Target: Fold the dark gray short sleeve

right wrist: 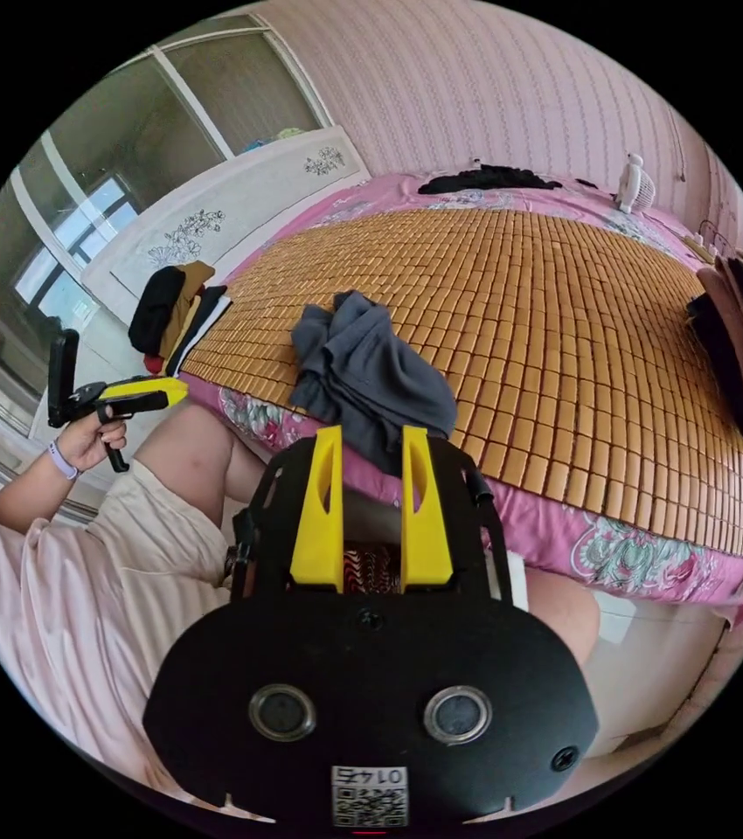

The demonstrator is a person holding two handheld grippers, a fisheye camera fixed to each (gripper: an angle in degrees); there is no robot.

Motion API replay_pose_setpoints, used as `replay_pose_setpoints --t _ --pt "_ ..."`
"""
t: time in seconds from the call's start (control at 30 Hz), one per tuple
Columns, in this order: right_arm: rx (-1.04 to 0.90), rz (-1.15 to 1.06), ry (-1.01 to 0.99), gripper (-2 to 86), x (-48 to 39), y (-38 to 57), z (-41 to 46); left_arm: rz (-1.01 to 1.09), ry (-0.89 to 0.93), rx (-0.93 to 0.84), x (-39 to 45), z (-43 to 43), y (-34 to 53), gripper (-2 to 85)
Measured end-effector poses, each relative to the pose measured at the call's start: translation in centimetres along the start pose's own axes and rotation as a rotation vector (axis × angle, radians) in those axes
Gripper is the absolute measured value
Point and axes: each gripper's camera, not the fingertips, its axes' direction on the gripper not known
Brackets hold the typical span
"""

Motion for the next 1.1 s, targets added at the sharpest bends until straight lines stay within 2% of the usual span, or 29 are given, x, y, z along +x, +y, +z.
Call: replay_pose_setpoints --t 0.2,0.4,0.53,0.7,0.83,0.97,1.1 --pt "-0.069 -0.047 -0.042 10.9 -2.7 -5.6 3.6 0.124 0.037 -0.089 -1.2 5.3 -1.5 7.8" --pt "-0.095 0.068 -0.062 12.2 -2.9 -11.3 8.1 0.239 0.013 -0.099 -2.7 8.5 -2.2 10.1" --pt "-0.145 0.109 -0.012 11.2 -2.5 -14.8 11.5 0.175 0.014 -0.137 -5.0 10.5 -2.2 10.3" --pt "-0.231 0.171 -0.108 3.5 -0.7 -17.4 12.4 0.095 0.057 -0.133 -8.4 10.9 -1.6 5.3" --pt "-0.131 0.096 -0.130 1.6 1.3 -17.9 6.8 0.097 0.142 -0.141 -11.1 8.4 -0.4 0.6" --pt "0.037 0.107 -0.225 1.0 5.4 -16.6 -2.5 0.156 0.199 0.005 -13.8 0.0 3.2 -0.6" --pt "0.179 0.182 -0.338 0.8 8.6 -14.8 -10.8 0.217 0.186 0.035 -16.2 -9.8 6.7 -0.8"
